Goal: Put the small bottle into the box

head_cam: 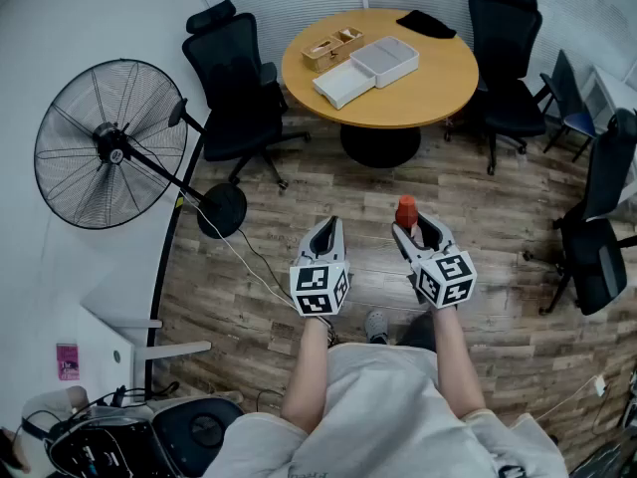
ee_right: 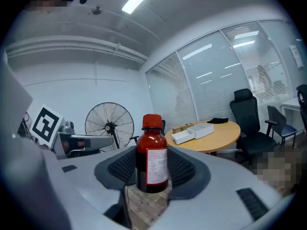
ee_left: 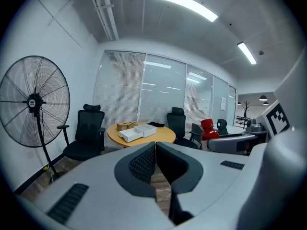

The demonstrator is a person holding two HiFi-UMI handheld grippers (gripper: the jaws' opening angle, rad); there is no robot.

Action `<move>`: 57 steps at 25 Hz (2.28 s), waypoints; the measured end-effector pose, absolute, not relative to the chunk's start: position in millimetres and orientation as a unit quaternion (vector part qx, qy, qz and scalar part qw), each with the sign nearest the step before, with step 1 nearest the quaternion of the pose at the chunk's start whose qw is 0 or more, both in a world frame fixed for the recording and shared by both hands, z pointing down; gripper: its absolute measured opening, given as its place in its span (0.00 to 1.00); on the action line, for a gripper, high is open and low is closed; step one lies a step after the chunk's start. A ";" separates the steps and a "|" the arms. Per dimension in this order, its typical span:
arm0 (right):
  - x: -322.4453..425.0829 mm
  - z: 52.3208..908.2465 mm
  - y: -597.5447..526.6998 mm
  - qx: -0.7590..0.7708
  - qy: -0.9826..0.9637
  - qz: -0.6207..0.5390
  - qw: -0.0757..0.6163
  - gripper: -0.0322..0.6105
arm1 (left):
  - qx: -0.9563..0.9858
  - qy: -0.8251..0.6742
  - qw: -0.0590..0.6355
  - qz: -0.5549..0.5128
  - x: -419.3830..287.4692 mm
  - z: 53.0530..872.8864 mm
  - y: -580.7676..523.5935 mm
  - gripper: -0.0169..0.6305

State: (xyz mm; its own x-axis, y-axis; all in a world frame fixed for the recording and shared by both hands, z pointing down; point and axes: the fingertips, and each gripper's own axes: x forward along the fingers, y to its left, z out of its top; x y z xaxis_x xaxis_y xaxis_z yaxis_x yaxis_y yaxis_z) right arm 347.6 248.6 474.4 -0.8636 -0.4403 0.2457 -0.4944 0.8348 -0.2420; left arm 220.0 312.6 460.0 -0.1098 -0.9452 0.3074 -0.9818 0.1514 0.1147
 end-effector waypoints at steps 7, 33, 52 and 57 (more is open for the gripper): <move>331.9 475.7 248.2 0.271 -0.945 0.162 0.080 0.38 | 0.646 -0.745 0.156 0.055 188.4 458.8 320.5 0.07; 278.0 475.7 98.7 0.273 -0.945 0.169 0.062 0.37 | 0.630 -0.756 0.169 0.050 92.7 463.4 206.2 0.07; 185.8 474.8 -37.4 0.252 -0.950 0.175 0.052 0.37 | 0.618 -0.770 0.149 0.054 3.9 448.4 73.9 0.07; 174.1 479.5 -66.9 0.242 -0.952 0.177 0.057 0.37 | 0.613 -0.775 0.145 0.050 -9.5 446.1 44.4 0.07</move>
State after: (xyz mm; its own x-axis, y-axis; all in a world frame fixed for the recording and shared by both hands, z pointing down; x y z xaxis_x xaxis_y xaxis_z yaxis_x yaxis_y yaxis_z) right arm 174.1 -66.9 479.5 -0.8762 -0.4412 0.1942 -0.4815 0.8200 -0.3094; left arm -9.5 44.4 446.1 -0.2058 -0.9359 0.2859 -0.9651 0.2425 0.0991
